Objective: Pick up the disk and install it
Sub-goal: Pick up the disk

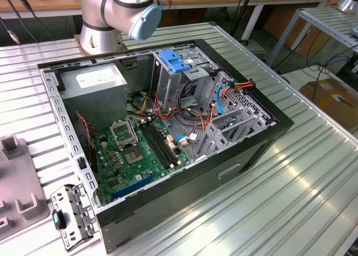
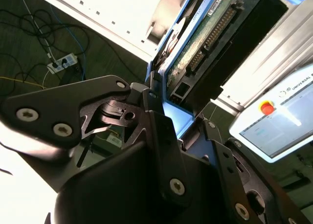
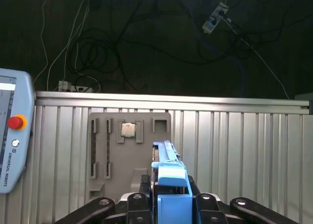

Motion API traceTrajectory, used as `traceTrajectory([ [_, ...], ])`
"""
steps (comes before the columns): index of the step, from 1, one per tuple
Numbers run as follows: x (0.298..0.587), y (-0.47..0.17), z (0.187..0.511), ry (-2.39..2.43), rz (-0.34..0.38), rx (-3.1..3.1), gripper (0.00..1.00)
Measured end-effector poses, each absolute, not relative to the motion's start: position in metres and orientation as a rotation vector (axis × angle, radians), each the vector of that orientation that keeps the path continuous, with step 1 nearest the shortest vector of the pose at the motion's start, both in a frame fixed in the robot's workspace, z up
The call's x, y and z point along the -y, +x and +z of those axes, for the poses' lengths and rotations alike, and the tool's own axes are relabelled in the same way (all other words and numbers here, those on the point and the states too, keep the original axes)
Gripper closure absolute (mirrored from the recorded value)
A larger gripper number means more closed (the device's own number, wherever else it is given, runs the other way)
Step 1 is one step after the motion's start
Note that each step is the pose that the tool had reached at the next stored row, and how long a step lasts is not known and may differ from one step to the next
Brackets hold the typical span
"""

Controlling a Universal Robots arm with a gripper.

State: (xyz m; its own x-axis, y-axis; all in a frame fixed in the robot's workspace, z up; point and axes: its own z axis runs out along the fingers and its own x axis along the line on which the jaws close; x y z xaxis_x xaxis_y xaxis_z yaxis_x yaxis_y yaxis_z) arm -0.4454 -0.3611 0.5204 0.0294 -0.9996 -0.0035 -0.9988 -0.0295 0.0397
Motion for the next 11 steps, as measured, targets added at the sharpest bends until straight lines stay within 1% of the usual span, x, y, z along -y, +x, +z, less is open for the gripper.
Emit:
traceTrajectory([
  [11,0.3610,-0.4379,0.5209,2.230,-0.060,2.166,0.63],
])
